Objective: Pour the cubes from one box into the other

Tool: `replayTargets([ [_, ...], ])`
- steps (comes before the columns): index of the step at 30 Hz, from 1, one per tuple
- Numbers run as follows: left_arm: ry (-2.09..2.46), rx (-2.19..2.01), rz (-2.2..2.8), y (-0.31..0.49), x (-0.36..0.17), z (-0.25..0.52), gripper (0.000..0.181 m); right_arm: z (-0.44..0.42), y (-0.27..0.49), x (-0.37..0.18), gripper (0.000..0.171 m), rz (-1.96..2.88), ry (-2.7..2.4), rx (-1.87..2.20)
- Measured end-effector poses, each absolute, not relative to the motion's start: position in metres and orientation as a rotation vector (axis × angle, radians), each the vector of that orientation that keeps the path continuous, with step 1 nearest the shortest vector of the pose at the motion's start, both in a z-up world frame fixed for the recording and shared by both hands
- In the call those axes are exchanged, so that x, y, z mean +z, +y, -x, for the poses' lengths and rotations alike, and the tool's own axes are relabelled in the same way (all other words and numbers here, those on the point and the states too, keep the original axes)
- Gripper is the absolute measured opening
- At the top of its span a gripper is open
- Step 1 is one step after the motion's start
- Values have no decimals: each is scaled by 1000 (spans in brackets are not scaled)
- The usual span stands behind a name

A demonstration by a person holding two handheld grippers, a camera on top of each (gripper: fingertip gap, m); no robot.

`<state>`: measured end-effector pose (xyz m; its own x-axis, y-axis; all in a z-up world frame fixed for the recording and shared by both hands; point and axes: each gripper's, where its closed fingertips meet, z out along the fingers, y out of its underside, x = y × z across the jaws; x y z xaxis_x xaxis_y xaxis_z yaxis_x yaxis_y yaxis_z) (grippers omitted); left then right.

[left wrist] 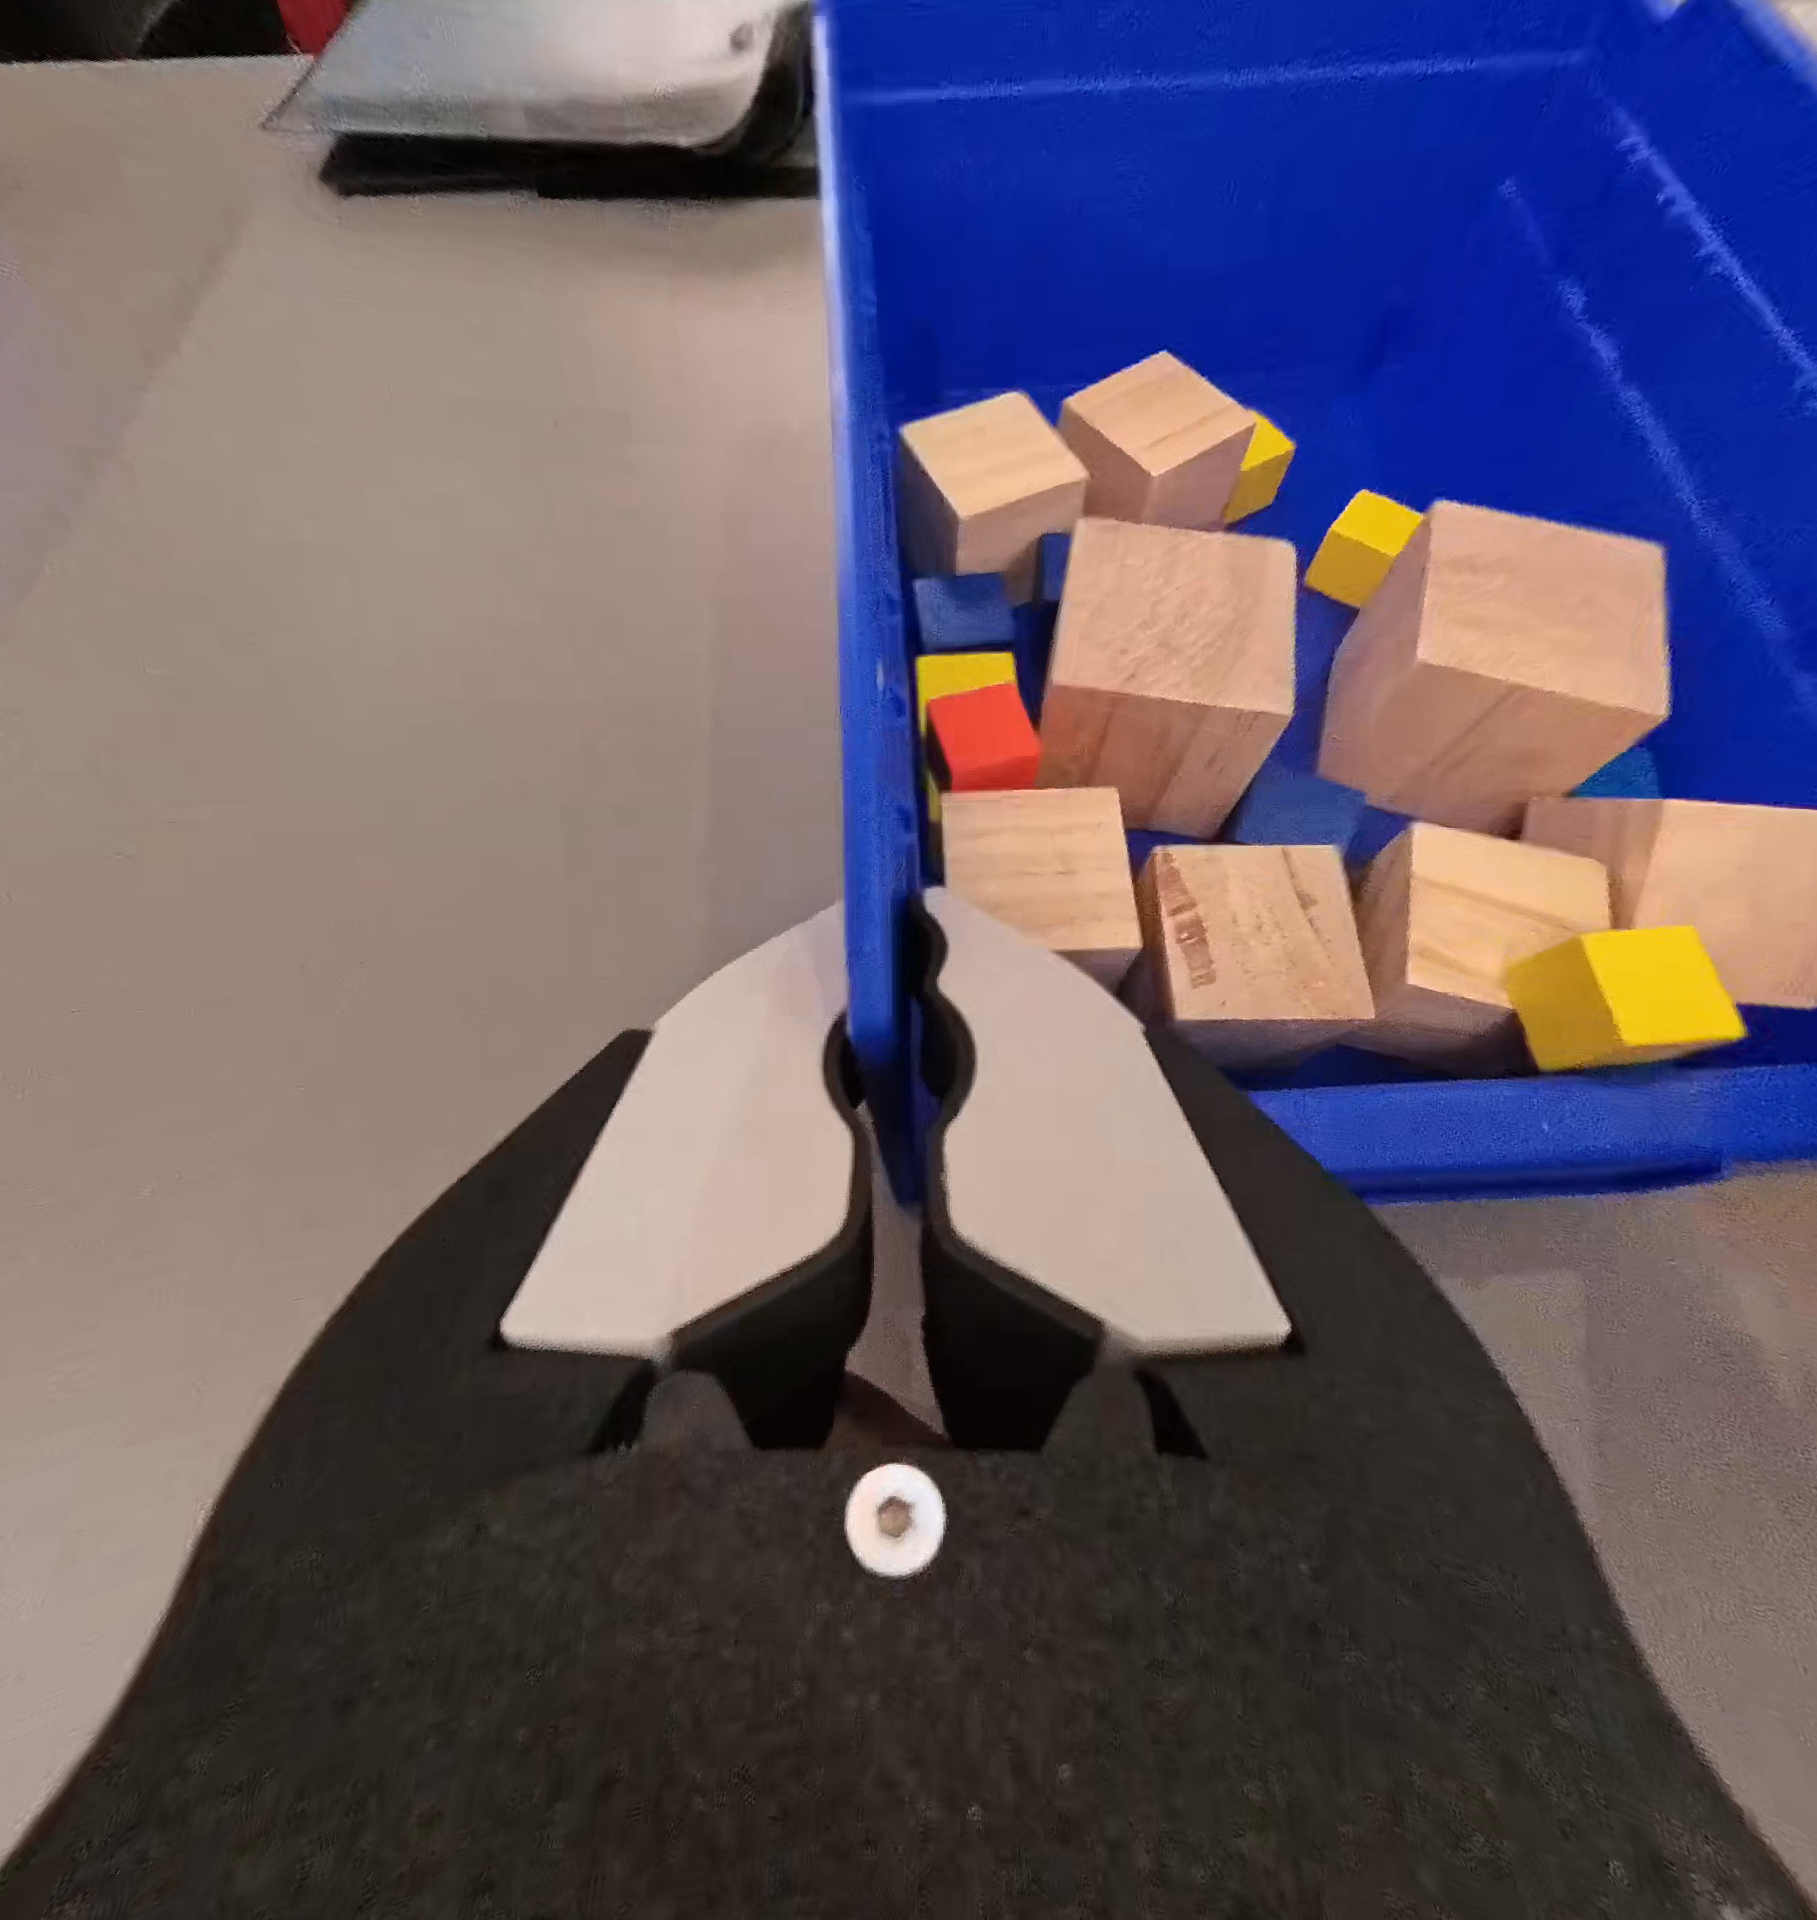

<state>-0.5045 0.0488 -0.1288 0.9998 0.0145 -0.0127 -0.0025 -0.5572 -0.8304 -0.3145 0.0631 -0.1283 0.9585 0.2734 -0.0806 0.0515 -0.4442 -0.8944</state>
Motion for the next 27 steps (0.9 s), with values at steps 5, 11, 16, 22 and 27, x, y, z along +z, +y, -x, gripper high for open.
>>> replayTargets([
  [5, -99, -118, 2063, 41, -111, 507, 22, 306, 50, -123, 30, 2090, -441, 309],
  [11, -282, -295, 1901, -2, -49, 514, 35, 216, -12, -93, 36, 2011, -706, 554],
  [16, -315, -301, 1868, -39, -62, 489, 38, 63, -23, -98, 39, 1989, -524, 385],
  [22, -275, -193, 2004, -58, -118, 457, 33, -94, -46, -110, 39, 2008, -255, 279],
  [27, -139, -201, 1978, -59, -111, 423, 40, -177, -46, -66, 38, 1839, 88, 286],
])
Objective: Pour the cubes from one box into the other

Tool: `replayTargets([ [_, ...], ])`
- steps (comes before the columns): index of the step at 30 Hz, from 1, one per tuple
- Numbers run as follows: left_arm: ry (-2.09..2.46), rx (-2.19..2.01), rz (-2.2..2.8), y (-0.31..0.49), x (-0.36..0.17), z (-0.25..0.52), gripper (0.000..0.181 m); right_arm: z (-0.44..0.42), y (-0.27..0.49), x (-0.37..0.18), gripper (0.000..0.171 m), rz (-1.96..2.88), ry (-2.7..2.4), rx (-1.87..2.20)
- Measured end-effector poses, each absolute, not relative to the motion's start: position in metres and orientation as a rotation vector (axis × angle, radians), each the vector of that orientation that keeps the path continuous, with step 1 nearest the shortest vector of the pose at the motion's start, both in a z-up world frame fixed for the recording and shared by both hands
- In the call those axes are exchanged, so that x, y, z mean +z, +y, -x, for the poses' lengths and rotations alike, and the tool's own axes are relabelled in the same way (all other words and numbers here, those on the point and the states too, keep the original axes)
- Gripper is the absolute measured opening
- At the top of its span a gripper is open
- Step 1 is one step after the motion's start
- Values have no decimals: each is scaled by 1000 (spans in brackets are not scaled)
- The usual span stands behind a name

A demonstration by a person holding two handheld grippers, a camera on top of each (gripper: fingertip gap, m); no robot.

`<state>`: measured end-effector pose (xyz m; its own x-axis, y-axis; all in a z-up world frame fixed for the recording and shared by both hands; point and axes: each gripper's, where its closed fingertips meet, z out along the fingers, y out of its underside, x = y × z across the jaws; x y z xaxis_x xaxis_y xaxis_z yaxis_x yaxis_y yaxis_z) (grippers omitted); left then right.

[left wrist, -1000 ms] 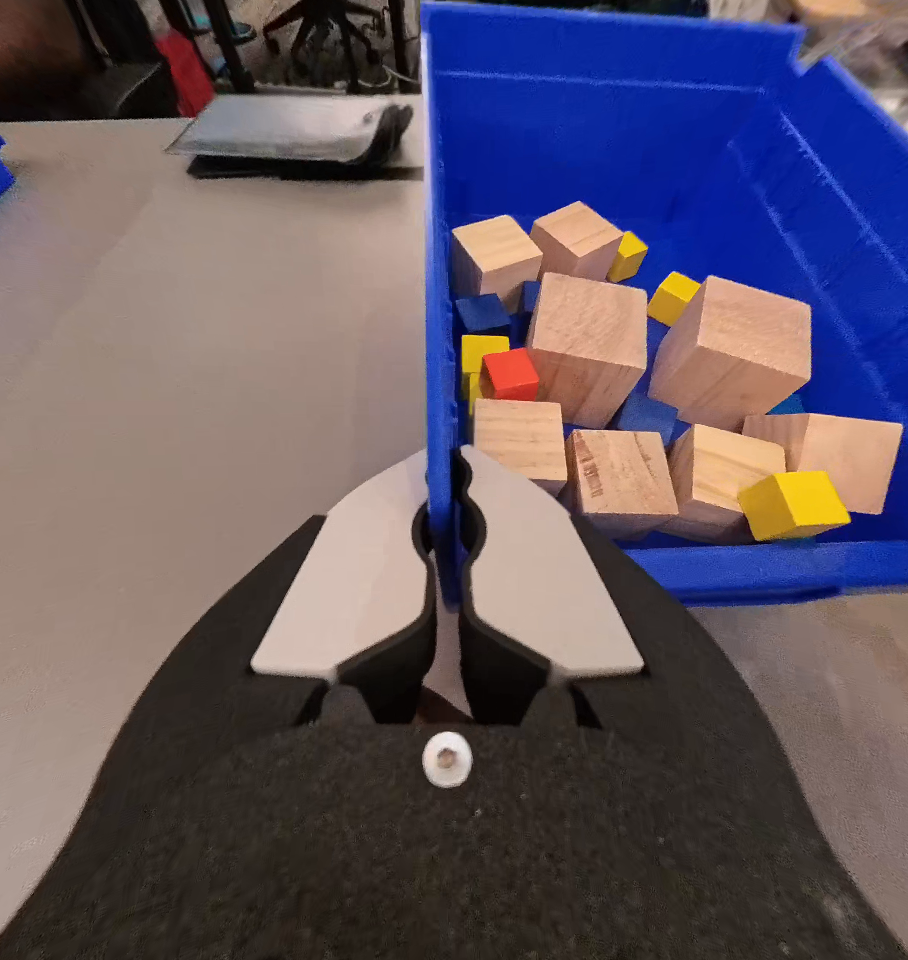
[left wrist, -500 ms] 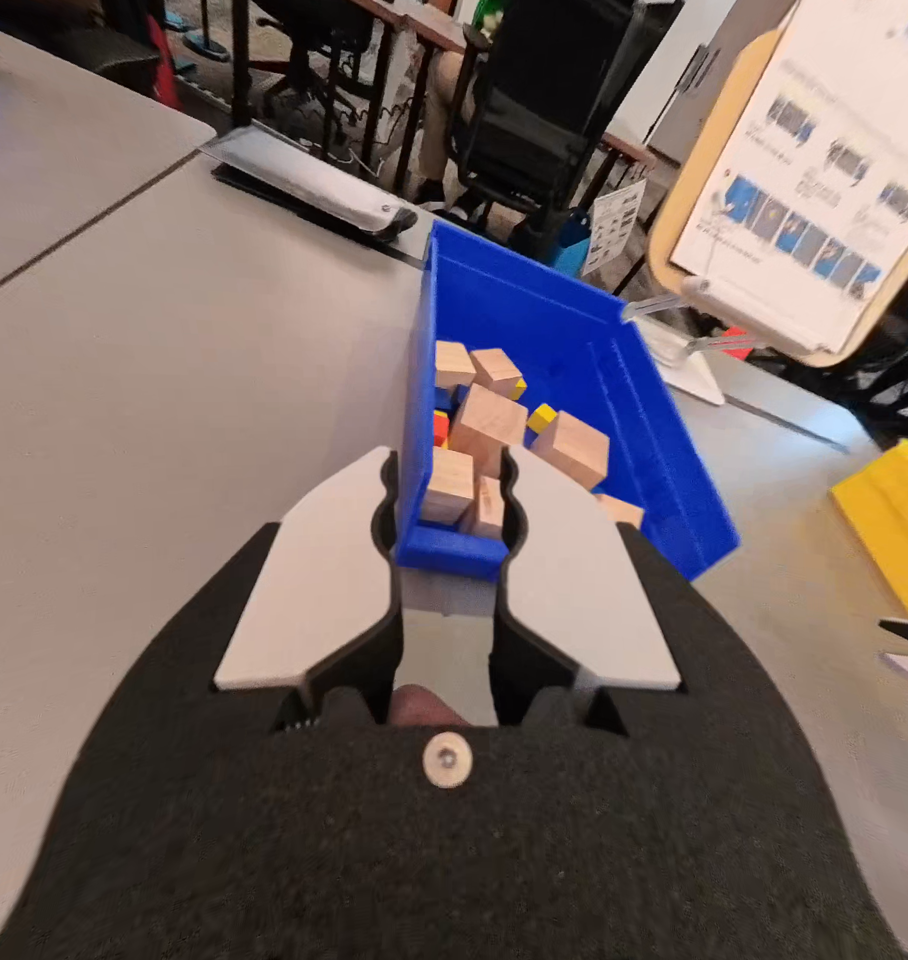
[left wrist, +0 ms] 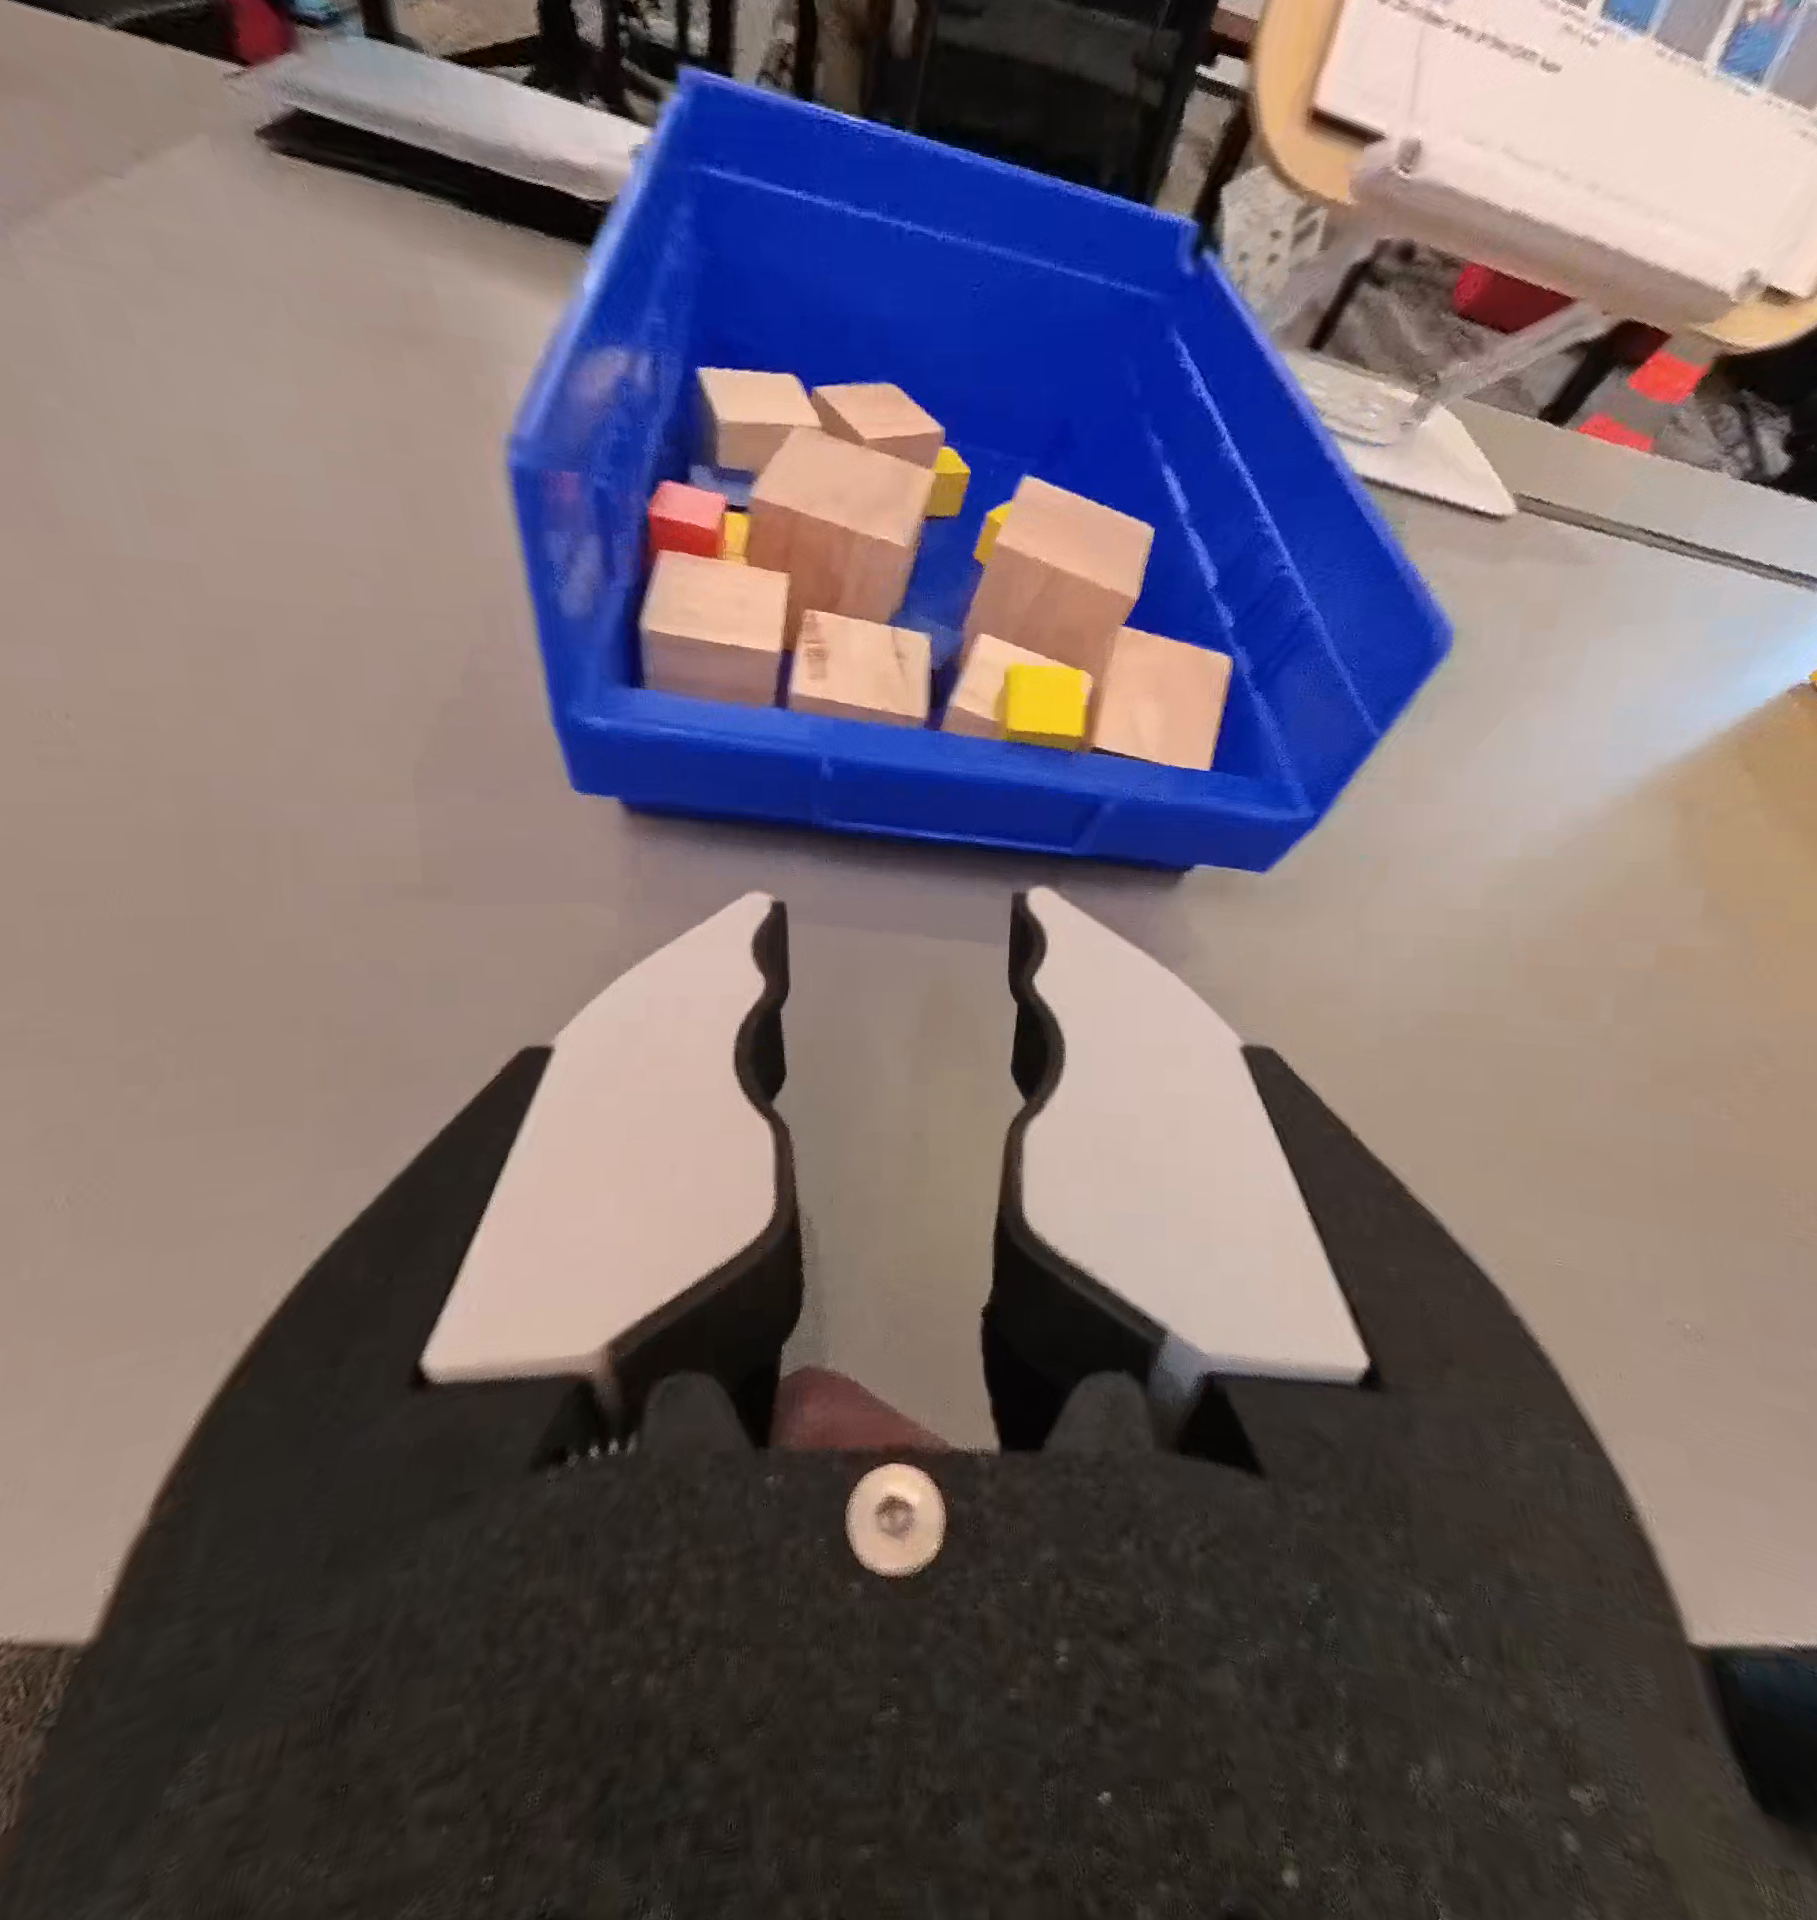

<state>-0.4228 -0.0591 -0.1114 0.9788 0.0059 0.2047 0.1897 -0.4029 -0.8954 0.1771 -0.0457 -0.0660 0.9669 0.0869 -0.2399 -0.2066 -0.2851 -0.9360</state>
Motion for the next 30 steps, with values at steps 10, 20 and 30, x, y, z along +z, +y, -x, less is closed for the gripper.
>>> replayTargets([
  [10, 82, -111, 1958, -49, -113, 385, 38, -239, -36, -108, 38, 1857, 331, 274],
  [20, -15, -71, 1973, -48, -115, 415, 36, -222, -35, -107, 34, 1850, 284, 303],
  [30, -159, 74, 1977, -27, -114, 488, 36, -205, -33, -116, 32, 1900, 234, 308],
])
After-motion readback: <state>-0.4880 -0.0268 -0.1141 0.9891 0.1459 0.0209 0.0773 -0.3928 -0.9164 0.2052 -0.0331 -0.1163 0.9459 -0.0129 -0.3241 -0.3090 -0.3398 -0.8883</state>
